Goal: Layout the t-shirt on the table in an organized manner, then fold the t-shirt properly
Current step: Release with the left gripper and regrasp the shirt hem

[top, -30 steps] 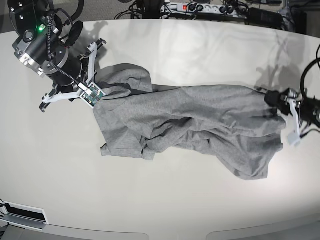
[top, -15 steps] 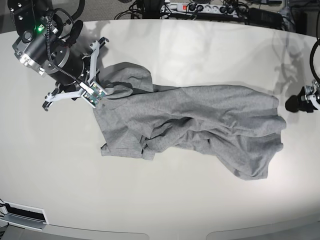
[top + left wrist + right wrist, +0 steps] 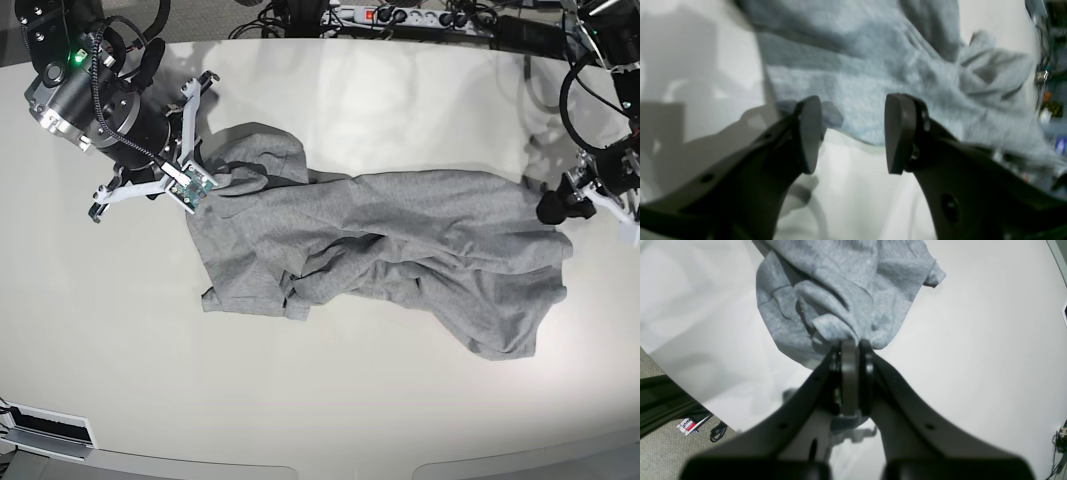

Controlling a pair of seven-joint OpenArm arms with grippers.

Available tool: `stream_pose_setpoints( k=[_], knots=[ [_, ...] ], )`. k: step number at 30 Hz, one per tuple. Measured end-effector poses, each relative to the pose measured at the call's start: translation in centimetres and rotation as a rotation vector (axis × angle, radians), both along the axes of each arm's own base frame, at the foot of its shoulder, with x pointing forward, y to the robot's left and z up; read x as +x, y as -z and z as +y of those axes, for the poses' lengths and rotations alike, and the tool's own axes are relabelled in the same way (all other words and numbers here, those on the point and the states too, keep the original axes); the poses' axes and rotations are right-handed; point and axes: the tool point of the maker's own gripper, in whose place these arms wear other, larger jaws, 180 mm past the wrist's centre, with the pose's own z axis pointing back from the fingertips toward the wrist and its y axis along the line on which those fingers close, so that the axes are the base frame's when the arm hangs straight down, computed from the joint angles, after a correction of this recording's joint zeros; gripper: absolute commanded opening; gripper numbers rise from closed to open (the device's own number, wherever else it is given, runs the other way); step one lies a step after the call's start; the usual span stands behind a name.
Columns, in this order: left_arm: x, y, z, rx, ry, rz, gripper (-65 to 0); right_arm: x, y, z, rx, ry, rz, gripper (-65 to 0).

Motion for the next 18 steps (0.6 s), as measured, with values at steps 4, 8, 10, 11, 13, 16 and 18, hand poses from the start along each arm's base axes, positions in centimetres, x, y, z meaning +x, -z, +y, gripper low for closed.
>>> stream_pose_setpoints(
  k=[4,8,10,11,13,16,18],
  knots=[
    [-1.2,0.8,0.4,-0.031,-0.073,-0.002,-33.4,-0.2,0.1,0.1,-0.007,-0.022,0.002,-65.0],
    [-1.5,1.7,0.6,-0.023,-0.136,0.003,-33.4,-0.2,0.1,0.1,-0.006,-0.022,0.002,-65.0],
    [-1.2,1.9,0.5,-0.029,-0.168,-0.008,-33.4,-0.2,0.1,0.2,-0.006,-0.022,0.002,-65.0],
    [-0.9,2.0,0.3,-0.031,-0.183,-0.018,-33.4,-0.2,0.1,0.1,-0.006,-0.022,0.002,-65.0],
    [-1.0,2.9,-0.2,-0.025,-0.204,0.014,-33.4,-0.2,0.1,0.2,-0.006,-0.022,0.002,-65.0],
    [-0.4,3.6,-0.9,-0.034,-0.248,0.031,-33.4,-0.1,0.0,0.2,-0.005,-0.022,0.002,-65.0],
    [0.2,3.6,-1.4,-0.040,-0.253,0.026,-33.4,-0.2,0.1,0.2,-0.003,-0.022,0.004,-65.0]
  ],
)
